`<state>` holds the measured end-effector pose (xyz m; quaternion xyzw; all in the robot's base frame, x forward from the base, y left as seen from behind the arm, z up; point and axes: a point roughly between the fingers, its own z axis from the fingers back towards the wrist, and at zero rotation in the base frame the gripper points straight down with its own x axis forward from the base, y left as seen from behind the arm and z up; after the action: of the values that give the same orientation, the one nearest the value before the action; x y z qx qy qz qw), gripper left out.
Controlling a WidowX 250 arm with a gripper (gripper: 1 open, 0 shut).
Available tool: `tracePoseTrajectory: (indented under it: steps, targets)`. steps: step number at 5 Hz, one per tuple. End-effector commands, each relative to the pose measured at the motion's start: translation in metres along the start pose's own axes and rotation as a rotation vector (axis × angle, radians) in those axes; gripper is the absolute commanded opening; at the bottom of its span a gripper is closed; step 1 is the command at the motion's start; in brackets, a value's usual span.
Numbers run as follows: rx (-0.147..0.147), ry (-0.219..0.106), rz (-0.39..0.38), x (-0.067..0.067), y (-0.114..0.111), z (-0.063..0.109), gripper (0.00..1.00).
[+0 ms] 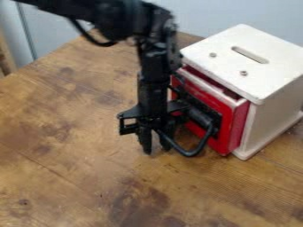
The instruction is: Open the drawer
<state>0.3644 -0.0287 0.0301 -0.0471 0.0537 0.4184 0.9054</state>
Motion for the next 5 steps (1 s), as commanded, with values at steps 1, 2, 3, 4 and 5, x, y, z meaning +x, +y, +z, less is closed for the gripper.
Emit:
tracePoseTrajectory:
  steps: [1, 2, 3, 4, 5]
  targets:
    - [-0.186, -0.147, 0.035, 0.008, 0.032, 0.000, 0.00]
    - [-0.098, -0.400, 0.032, 0.003, 0.040, 0.004, 0.00]
    - [0.146, -0.478, 0.006, -0.001, 0.045, 0.008, 0.00]
    - [0.344, -0.333, 0.002, -0.004, 0.052, 0.012, 0.00]
    - [0.346, -0.087, 0.015, -0.003, 0.051, 0.010, 0.00]
